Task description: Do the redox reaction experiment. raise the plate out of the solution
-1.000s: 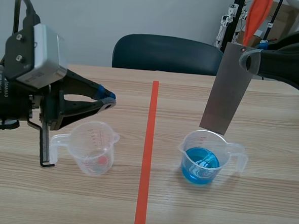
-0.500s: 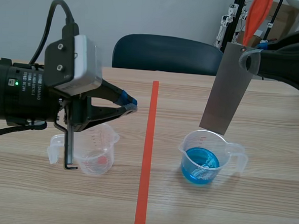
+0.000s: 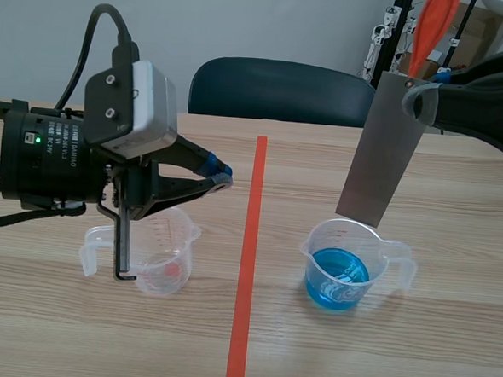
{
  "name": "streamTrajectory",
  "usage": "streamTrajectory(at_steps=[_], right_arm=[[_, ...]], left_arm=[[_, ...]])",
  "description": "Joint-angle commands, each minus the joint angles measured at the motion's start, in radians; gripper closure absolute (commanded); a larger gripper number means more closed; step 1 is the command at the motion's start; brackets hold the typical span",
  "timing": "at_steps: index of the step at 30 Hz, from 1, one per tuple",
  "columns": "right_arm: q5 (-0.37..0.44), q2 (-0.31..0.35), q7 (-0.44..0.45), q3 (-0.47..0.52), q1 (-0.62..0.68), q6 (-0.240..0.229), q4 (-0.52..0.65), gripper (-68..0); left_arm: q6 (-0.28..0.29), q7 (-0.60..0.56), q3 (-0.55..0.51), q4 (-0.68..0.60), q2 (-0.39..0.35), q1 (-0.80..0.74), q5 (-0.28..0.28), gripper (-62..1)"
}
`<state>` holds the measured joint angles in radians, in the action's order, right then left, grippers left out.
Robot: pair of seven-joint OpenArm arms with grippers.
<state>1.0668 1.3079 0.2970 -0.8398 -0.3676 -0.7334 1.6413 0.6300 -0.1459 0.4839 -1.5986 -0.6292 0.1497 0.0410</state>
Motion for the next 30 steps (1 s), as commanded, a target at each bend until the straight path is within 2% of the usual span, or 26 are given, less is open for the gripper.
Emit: streamTrajectory(at_steps=[1,22,30], right_arm=[[0.018,0.011,0.019,0.01,-0.014,-0.012,0.012,-0.4],[0.018,0.011,0.019,0.01,-0.014,-0.012,0.012,-0.4],[0.018,0.011,0.019,0.01,-0.014,-0.012,0.012,-0.4]], left_arm=[[-0.006,-0.014,-0.002,-0.012,0.0,0.003,-0.013,-2.8],[-0.005,-0.018,-0.002,-0.012,0.02,0.021,-0.012,-2.8],[0.016,-0.013,0.014,-0.011,0.047,0.034,0.024,-2.8]])
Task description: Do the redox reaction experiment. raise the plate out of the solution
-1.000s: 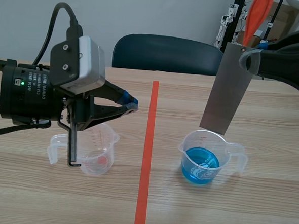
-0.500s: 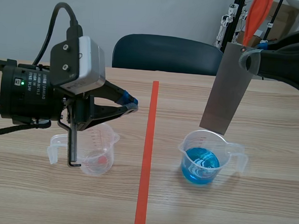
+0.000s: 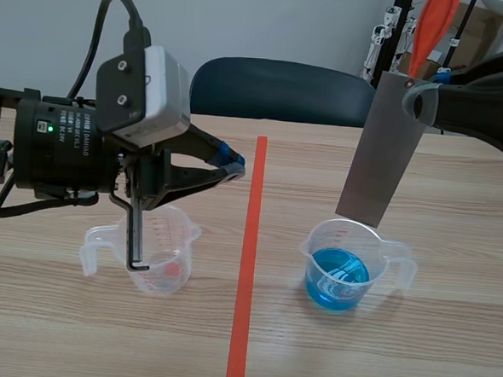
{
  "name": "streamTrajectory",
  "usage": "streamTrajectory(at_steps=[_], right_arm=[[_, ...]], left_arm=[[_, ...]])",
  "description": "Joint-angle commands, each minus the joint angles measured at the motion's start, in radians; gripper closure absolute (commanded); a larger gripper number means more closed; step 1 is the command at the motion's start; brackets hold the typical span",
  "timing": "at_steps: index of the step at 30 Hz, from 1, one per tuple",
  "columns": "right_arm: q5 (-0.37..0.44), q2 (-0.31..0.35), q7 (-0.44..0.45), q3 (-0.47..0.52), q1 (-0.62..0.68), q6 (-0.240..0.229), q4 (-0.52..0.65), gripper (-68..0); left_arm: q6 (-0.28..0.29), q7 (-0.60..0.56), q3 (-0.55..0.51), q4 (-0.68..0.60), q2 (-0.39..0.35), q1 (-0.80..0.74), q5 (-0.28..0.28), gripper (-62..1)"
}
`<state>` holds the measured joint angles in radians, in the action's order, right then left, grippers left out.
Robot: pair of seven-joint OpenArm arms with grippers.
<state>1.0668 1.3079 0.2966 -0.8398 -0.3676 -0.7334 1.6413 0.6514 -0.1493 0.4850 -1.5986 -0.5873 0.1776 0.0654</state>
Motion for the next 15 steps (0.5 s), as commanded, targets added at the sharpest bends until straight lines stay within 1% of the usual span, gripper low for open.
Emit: streamTrajectory(at_steps=[1,5,15], right_arm=[[0.018,0.011,0.02,0.01,-0.014,-0.012,0.012,-0.4],[0.018,0.011,0.02,0.01,-0.014,-0.012,0.012,-0.4],[0.018,0.011,0.019,0.01,-0.014,-0.012,0.012,-0.4]], left_arm=[[-0.005,-0.009,0.02,-0.011,0.008,0.009,0.008,-2.8],[-0.005,-0.006,0.046,0.0,0.019,0.032,0.008,-2.8],[-0.006,-0.003,0.053,0.016,0.027,0.055,0.008,-2.8]])
